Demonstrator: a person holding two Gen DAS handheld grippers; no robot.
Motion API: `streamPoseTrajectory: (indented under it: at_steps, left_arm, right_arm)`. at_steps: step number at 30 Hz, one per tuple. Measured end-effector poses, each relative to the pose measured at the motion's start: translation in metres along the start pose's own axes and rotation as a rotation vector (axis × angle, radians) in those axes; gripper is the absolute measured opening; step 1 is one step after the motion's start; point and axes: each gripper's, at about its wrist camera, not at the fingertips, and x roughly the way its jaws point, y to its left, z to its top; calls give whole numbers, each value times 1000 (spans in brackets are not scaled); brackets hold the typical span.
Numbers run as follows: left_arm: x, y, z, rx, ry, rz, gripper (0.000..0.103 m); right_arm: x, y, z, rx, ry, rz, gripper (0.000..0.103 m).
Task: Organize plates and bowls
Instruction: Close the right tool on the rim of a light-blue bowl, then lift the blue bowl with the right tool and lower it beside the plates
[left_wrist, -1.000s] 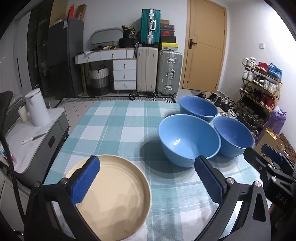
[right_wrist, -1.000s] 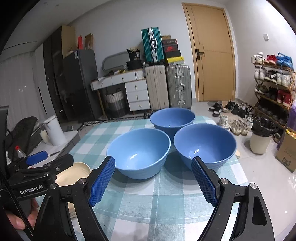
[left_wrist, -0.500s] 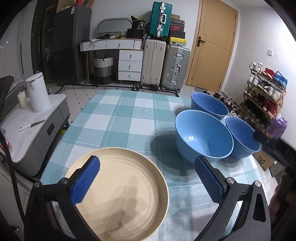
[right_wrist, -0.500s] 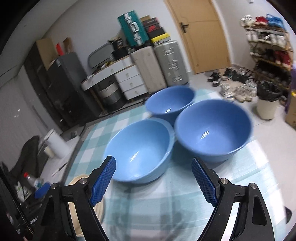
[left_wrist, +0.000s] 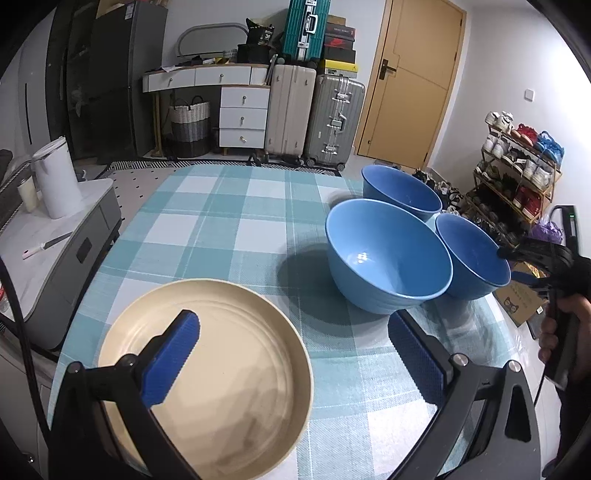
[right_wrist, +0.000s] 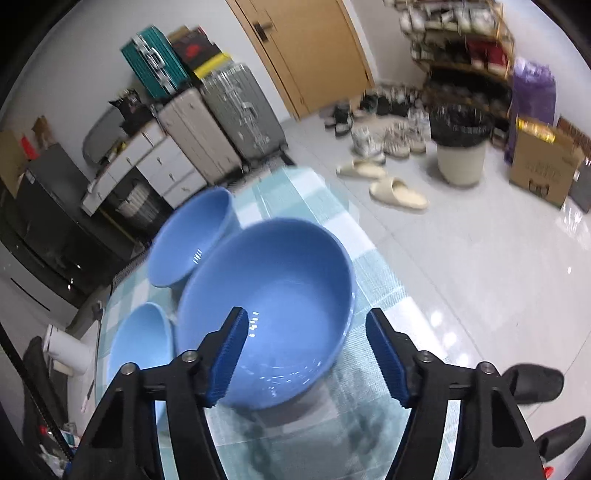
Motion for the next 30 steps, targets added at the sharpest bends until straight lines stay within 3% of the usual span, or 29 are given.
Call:
streamPoseTrajectory:
  at_steps: [2, 7, 10, 20, 30]
  left_arm:
    - [1, -2, -1, 5, 7, -2, 103]
    - [2, -2, -1, 1, 15, -2, 103]
    - [2, -3, -1, 6, 20, -1, 103]
    - [3, -2, -4, -5, 33, -16, 103]
    - [0, -3, -8, -15, 43, -34, 103]
  right_arm:
    - [15, -9, 5, 23, 45, 4, 55]
    - [40, -19, 7, 39, 113, 20, 50]
    - [52, -24, 6, 57, 148, 23, 39]
    - [56, -24, -4, 59, 181, -27, 11]
    - [43, -26, -14, 41, 220, -25, 8]
